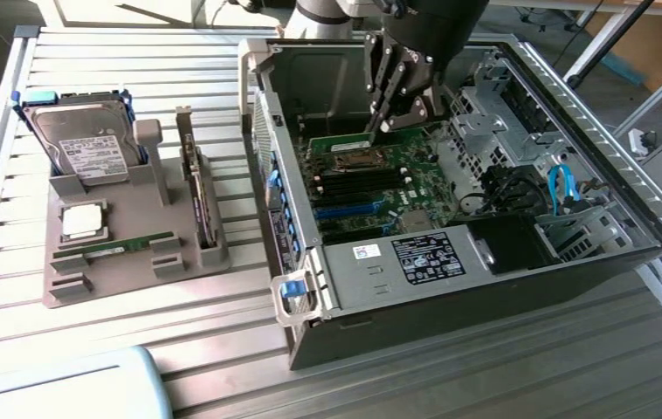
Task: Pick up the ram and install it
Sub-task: 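Pick up the ram and move it above insertion slot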
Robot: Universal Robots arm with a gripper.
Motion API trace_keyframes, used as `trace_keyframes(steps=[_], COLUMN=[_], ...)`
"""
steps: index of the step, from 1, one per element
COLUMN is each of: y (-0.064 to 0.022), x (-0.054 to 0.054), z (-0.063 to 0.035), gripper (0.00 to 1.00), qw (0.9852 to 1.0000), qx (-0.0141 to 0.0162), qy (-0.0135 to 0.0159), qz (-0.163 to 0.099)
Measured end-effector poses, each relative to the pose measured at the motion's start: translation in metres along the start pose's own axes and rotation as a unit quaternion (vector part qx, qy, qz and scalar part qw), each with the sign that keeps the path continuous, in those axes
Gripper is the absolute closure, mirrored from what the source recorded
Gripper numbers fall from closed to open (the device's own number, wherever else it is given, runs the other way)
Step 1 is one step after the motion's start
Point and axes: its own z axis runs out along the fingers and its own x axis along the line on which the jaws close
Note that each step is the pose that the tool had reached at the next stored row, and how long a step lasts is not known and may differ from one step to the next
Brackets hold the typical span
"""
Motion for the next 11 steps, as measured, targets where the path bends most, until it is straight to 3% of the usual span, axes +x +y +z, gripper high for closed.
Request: trace_keyframes(steps=[11], y=[-0.036], x=[0.001], z=[-0.0015], gripper=[0.86], qw=[1.0], qx=[0.0], qy=[-0.0001], qz=[0.002])
